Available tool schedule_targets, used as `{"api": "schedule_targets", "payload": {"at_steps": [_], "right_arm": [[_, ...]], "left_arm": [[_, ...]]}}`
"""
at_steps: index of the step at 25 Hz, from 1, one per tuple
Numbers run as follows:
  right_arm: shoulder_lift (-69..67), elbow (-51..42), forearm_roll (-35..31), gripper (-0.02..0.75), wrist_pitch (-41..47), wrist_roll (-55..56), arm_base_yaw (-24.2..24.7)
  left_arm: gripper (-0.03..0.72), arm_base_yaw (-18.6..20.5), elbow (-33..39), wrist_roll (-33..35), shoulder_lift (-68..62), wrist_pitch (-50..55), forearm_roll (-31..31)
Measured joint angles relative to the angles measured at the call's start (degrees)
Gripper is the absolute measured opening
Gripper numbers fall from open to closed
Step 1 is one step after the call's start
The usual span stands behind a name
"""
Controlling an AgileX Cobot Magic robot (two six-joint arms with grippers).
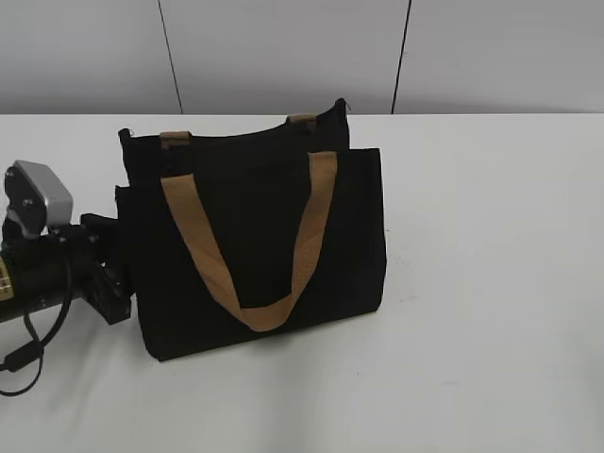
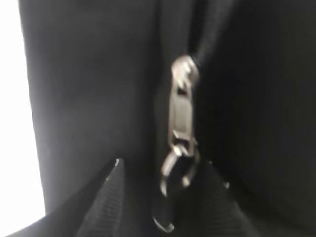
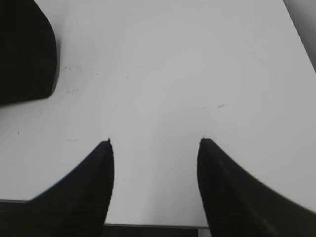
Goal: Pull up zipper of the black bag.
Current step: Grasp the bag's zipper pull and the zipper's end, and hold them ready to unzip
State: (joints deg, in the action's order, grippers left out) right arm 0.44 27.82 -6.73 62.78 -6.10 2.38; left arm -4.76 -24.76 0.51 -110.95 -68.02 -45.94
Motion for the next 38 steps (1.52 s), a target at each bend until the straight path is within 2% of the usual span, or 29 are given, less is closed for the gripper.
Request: {"api": "schedule_targets", "payload": {"at_steps": [5,13,23,28,31,38], "right_arm": [[0.0,0.0,0.0,0.421,0.0,0.0,0.0],[0.0,0.0,0.0,0.421,0.0,0.0,0.0],[0.0,0.0,0.0,0.421,0.0,0.0,0.0],[0.0,0.0,0.0,0.421,0.0,0.0,0.0],[0.0,0.0,0.0,0.421,0.0,0.0,0.0],[0.0,0.0,0.0,0.421,0.0,0.0,0.0]], "left_arm": [[0.328,0.0,-0.2,0.0,-2.1,0.1,-1.2],[0.31,0.1,-0.5,0.0,-3.1,0.4,-1.9],[0.104,0.1,-0.5,0.0,-3.2,2.0,-3.0],[0.06,0.1,-0.5,-0.5,-3.2,0.6,-3.0],[0.022,0.1,-0.5,-5.1,-2.1,0.7,-3.1],[0.022,1.7,-0.4,-22.4,8.7,7.0,-5.5]]}}
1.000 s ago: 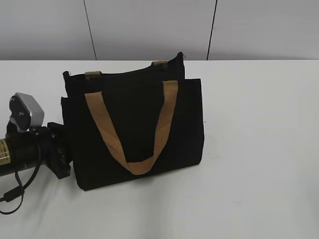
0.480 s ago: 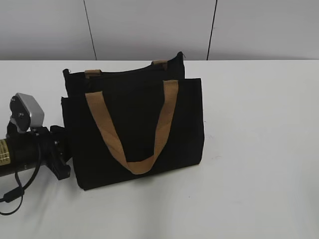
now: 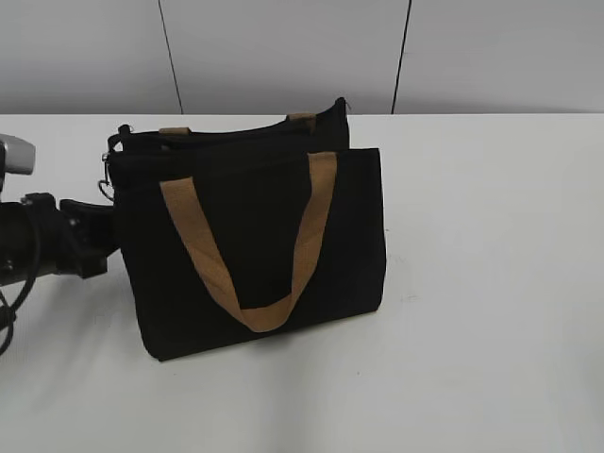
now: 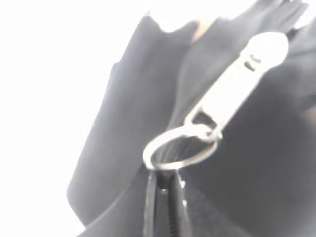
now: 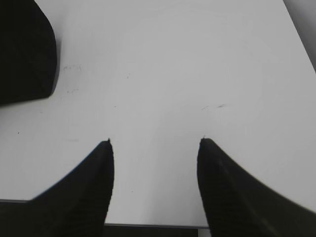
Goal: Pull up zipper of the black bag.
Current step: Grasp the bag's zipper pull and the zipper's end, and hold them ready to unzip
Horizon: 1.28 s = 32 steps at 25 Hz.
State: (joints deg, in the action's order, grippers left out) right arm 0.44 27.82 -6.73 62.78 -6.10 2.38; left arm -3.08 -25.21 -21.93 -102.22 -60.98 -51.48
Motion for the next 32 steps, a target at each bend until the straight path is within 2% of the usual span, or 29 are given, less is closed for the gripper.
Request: {"api": "schedule_targets", "payload": {"at_steps": [5,8,12,19,24,32], "right_arm": [[0.0,0.0,0.0,0.421,0.0,0.0,0.0],[0.0,0.0,0.0,0.421,0.0,0.0,0.0],[0.0,0.0,0.0,0.421,0.0,0.0,0.0],[0.0,0.0,0.0,0.421,0.0,0.0,0.0],[0.0,0.0,0.0,0.421,0.0,0.0,0.0],[0.0,0.0,0.0,0.421,0.0,0.0,0.0]], "left_arm": [[0.021,1.2,0.0,-15.7,11.2,12.3,-6.6],[0.021,1.2,0.1,-20.5,18.2,15.7,-10.4],[0.021,1.2,0.1,-23.3,27.8,19.1,-12.4],[0.021,1.2,0.1,-28.6,40.0,21.4,-19.6],[0.021,1.2,0.1,-30.3,42.0,23.0,-23.1],[0.02,1.2,0.1,-30.5,42.0,23.1,-23.7]]}}
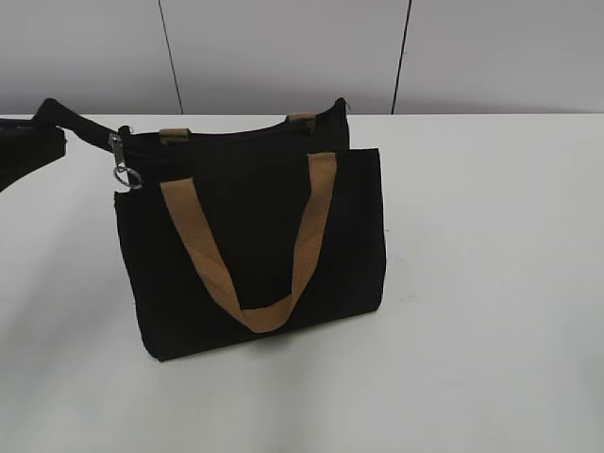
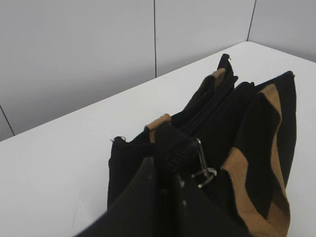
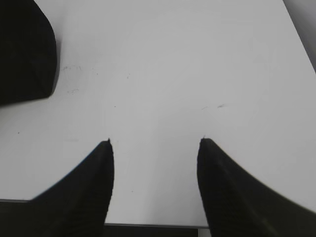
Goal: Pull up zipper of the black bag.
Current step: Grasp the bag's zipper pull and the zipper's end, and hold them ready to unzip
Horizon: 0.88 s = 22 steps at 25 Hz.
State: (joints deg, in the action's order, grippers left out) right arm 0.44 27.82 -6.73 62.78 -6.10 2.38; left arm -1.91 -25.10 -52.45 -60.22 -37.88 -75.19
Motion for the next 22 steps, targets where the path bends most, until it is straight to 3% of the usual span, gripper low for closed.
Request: {"api": "schedule_targets", "payload": {"at_steps": [22], "right_arm": [[0.0,0.0,0.0,0.421,0.0,0.0,0.0]], "left_arm": [[0.02,0.0,0.0,0.0,0.0,0.0,-0.1]]}}
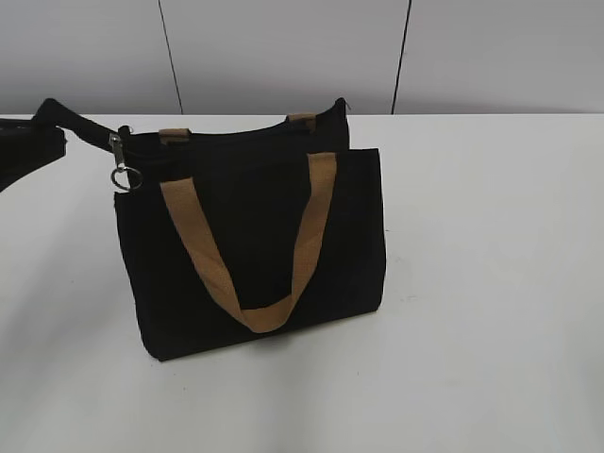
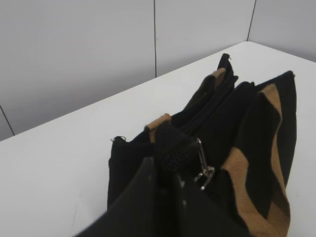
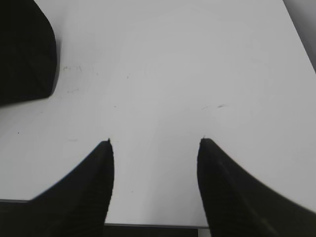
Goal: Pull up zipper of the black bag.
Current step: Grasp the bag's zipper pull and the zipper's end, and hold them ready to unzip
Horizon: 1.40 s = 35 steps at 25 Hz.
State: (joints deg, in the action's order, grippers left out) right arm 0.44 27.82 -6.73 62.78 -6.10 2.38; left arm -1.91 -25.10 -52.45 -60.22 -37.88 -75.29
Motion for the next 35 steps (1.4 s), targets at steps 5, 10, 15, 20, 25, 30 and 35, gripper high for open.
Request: {"api": "schedule_targets", "payload": {"at_steps": [5,10,15,20,25,30,35], "right_arm": [[0.0,0.0,0.0,0.421,0.0,0.0,0.0],[0.0,0.0,0.0,0.421,0.0,0.0,0.0],[0.0,0.0,0.0,0.421,0.0,0.0,0.0],[0.0,0.0,0.0,0.421,0.0,0.0,0.0],[0.0,0.0,0.0,0.421,0.0,0.0,0.0],[0.0,0.0,0.0,0.421,0.0,0.0,0.0],[0.0,0.0,0.0,0.421,-0.1,0.2,0.0]], "left_arm": [[0.02,0.0,0.0,0.0,0.0,0.0,0.0],[0.02,0.0,0.0,0.0,0.0,0.0,0.1],[0.02,0.0,0.1,0.0,0.0,0.1,1.7],[0.02,0.0,0.1,0.0,0.0,0.1,8.1],[0.02,0.0,0.1,0.0,0.0,0.2,9.2],[0.02,0.0,0.1,0.0,0.0,0.4,9.2],[0.02,0.0,0.1,0.0,0.0,0.4,9.2]]}}
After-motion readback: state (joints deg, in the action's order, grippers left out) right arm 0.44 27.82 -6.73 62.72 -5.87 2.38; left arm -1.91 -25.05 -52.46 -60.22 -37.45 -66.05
